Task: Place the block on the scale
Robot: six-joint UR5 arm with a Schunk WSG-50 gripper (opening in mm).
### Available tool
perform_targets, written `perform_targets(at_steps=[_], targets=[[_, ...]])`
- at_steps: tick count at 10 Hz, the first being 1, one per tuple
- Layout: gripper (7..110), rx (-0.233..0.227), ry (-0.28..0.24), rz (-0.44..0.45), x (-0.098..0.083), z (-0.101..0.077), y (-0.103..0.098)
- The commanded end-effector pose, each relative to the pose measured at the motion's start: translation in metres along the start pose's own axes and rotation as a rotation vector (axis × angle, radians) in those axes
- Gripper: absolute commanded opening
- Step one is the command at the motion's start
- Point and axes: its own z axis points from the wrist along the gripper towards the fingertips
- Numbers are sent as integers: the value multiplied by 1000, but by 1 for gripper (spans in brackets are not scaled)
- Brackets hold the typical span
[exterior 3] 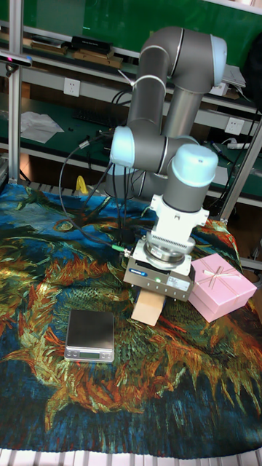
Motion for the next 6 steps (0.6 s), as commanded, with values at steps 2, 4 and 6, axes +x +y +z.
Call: perform_targets(at_steps=[2,4,6], targets=[[7,-21,-12,1,-12,-19,-5],[7,-18,-9,-5,-16,-31,-13],[7,-15,-12,-19,-24,-42,-25]])
